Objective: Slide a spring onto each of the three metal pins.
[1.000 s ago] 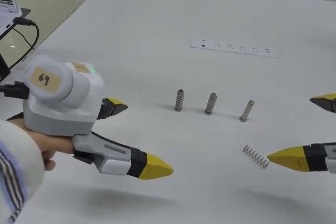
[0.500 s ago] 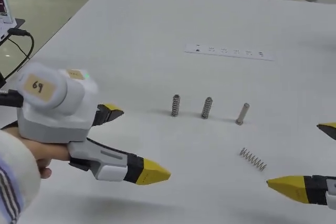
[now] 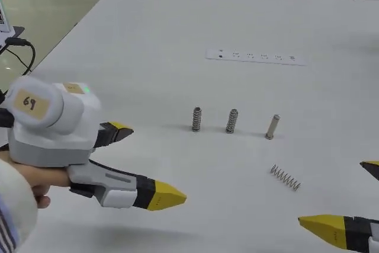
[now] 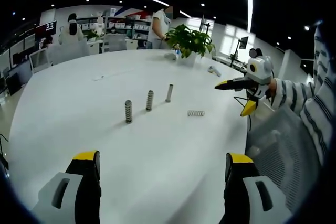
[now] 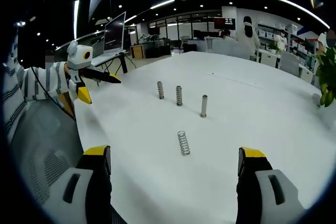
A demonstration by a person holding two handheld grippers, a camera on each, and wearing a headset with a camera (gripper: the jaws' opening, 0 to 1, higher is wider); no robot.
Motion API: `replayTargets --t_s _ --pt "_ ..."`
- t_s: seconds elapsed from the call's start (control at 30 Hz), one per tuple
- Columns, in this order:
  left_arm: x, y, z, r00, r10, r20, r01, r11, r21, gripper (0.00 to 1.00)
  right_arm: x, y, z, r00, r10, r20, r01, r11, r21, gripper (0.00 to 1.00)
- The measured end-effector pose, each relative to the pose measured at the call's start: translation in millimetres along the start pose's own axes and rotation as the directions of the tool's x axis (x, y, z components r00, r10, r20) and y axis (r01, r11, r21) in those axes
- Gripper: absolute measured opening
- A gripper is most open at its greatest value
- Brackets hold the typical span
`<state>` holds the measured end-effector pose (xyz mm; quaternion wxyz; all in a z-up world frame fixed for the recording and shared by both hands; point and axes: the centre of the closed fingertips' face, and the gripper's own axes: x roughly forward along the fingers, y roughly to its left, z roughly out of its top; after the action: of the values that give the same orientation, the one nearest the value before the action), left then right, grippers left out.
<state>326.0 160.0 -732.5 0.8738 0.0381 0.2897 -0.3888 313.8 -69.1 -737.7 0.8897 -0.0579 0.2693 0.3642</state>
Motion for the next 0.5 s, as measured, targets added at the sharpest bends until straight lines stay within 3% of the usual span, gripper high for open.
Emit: replayTargets --t_s 0.5 --pt "4.7 -6.7 -5.7 0.9986 -0.033 -0.042 0.034 0.999 0.019 0.95 -4.2 2.7 -9.5 0.9998 -0.020 -0.008 0.021 0.999 0.037 0.99"
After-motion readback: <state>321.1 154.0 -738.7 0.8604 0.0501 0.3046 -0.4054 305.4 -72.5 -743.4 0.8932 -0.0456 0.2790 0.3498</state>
